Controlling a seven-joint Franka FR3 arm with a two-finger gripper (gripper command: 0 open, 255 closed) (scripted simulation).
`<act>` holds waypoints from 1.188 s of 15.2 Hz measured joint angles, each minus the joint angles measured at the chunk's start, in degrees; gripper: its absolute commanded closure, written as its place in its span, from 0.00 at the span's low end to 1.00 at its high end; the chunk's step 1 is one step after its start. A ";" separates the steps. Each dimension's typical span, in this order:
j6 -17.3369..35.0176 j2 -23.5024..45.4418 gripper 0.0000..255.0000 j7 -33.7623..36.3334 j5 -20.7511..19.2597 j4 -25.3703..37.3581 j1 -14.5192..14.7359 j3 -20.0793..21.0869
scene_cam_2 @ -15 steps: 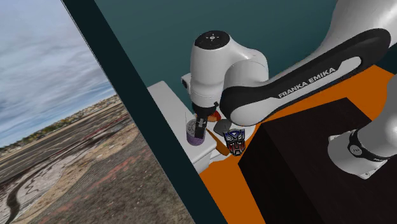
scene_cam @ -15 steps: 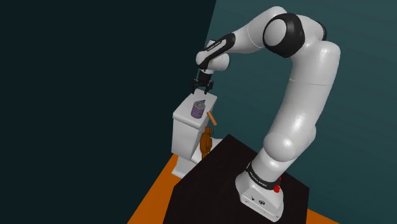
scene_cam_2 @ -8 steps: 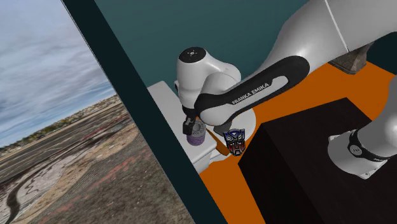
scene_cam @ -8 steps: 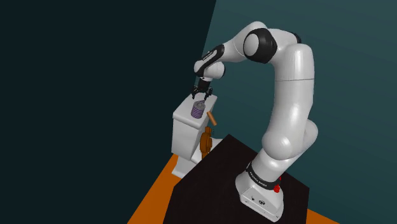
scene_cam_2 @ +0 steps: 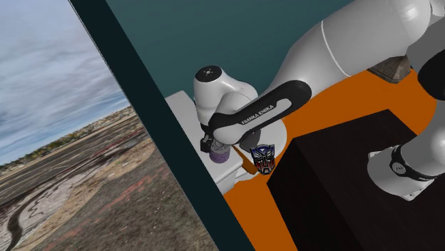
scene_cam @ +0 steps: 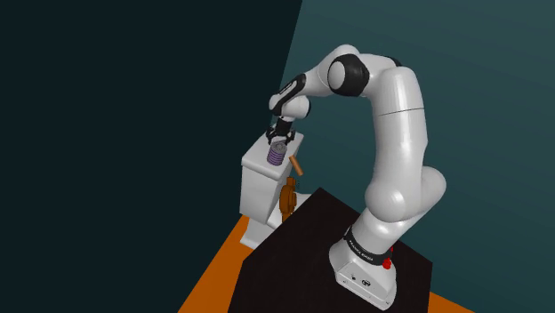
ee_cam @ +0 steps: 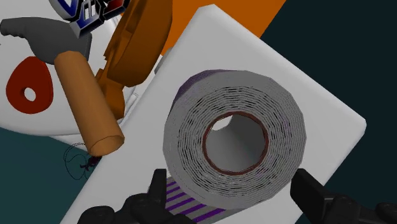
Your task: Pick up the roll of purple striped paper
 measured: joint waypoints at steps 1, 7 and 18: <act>0.43 0.60 0.00 -0.07 0.13 0.17 -0.09 0.13; 1.67 2.00 1.00 -0.34 0.48 0.43 -0.35 0.46; 0.29 0.33 1.00 -0.01 0.08 0.08 -0.02 0.07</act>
